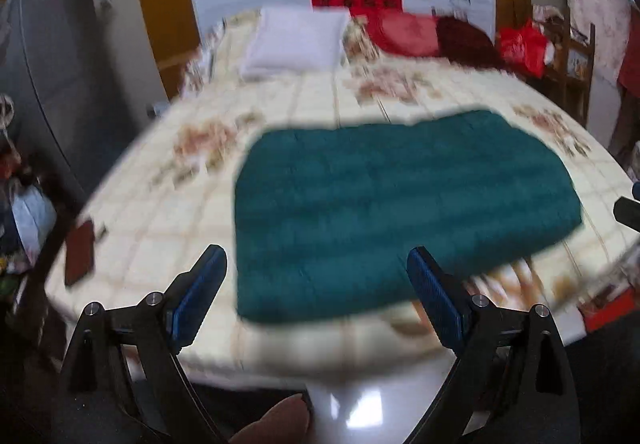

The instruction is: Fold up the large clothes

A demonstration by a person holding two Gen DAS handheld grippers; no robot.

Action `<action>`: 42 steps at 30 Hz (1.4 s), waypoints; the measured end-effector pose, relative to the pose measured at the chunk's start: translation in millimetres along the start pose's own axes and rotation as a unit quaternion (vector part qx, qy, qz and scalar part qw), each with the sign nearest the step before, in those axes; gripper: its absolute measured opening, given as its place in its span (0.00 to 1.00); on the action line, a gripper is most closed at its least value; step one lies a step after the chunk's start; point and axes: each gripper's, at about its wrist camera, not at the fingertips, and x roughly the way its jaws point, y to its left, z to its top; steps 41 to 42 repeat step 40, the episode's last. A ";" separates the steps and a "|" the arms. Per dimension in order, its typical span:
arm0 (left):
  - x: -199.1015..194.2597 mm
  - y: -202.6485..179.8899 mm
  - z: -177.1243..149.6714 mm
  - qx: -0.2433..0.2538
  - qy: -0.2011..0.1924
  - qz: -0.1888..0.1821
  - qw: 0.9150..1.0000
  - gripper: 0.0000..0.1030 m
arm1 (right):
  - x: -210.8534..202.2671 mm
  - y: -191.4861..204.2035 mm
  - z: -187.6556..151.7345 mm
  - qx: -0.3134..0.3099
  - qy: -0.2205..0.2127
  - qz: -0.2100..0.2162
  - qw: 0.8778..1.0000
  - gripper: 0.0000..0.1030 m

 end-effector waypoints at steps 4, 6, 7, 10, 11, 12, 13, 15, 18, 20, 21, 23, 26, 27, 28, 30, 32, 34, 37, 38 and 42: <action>-8.4 -14.3 -12.8 -0.027 0.043 -0.013 0.999 0.89 | -24.3 16.0 -24.2 -0.020 -0.001 -0.011 1.000 0.89; -15.3 -22.0 -14.8 -0.034 0.061 -0.019 0.997 0.89 | -35.9 25.5 -31.5 -0.028 -0.002 -0.014 1.000 0.89; -23.0 -25.9 -14.0 -0.035 0.063 -0.021 0.997 0.89 | -40.1 27.2 -33.4 -0.032 -0.004 -0.018 0.999 0.89; -47.0 -34.2 -13.1 -0.031 0.049 -0.023 0.998 0.89 | -60.5 31.1 -38.7 -0.037 -0.014 -0.024 0.999 0.89; -54.3 -35.2 -12.0 -0.030 0.041 -0.020 0.999 0.89 | -68.2 30.7 -40.2 -0.034 -0.017 -0.020 0.999 0.89; -62.1 -36.9 -13.4 -0.028 0.035 -0.017 0.999 0.89 | -73.4 29.7 -41.2 -0.031 -0.020 -0.019 0.999 0.89; -68.7 -37.9 -13.4 -0.025 0.032 -0.017 0.999 0.89 | -82.0 29.1 -43.1 -0.028 -0.025 -0.019 0.999 0.89; -78.4 -36.2 -12.6 -0.023 0.025 -0.020 0.999 0.89 | -90.9 28.3 -43.5 -0.026 -0.027 -0.015 0.999 0.89; -95.0 -36.4 -11.2 -0.021 0.009 -0.025 0.999 0.89 | -109.9 30.0 -45.6 -0.033 -0.040 -0.018 0.999 0.89; -101.6 -35.6 -10.1 -0.023 0.004 -0.034 0.999 0.89 | -117.7 32.0 -44.8 -0.037 -0.048 -0.021 0.998 0.89; -103.2 -35.3 -9.6 -0.023 0.003 -0.034 0.999 0.89 | -120.6 32.9 -44.4 -0.038 -0.051 -0.023 0.998 0.89; -105.7 -35.0 -8.3 -0.022 -0.001 -0.032 0.999 0.89 | -124.6 34.2 -43.6 -0.039 -0.055 -0.024 0.997 0.89; -105.7 -32.9 -7.7 -0.024 0.001 -0.032 0.999 0.89 | -126.2 33.5 -42.8 -0.037 -0.058 -0.023 0.997 0.89; -105.2 -31.9 -7.3 -0.025 0.001 -0.032 0.999 0.89 | -125.3 33.9 -42.6 -0.037 -0.057 -0.020 0.998 0.89; -103.7 -31.3 -6.7 -0.025 0.003 -0.030 0.999 0.89 | -124.2 34.7 -42.8 -0.038 -0.055 -0.020 0.998 0.89; -101.5 -30.8 -6.2 -0.028 0.006 -0.030 0.999 0.89 | -122.2 35.7 -43.1 -0.039 -0.054 -0.020 0.998 0.89; -98.8 -30.5 -6.5 -0.032 0.010 -0.033 0.999 0.89 | -117.8 36.4 -43.4 -0.039 -0.049 -0.017 0.998 0.89; -97.4 -30.4 -6.5 -0.031 0.010 -0.036 0.999 0.89 | -115.7 37.4 -43.7 -0.040 -0.048 -0.015 0.998 0.89; -96.8 -32.1 -7.1 -0.028 0.009 -0.036 0.999 0.89 | -112.3 37.6 -42.5 -0.041 -0.047 -0.014 0.998 0.89; -96.6 -32.6 -8.5 -0.027 0.009 -0.036 0.999 0.89 | -111.9 37.4 -42.4 -0.041 -0.047 -0.013 0.998 0.89; -96.9 -33.4 -8.9 -0.027 0.008 -0.035 0.999 0.89 | -111.3 37.6 -42.4 -0.041 -0.047 -0.013 0.998 0.89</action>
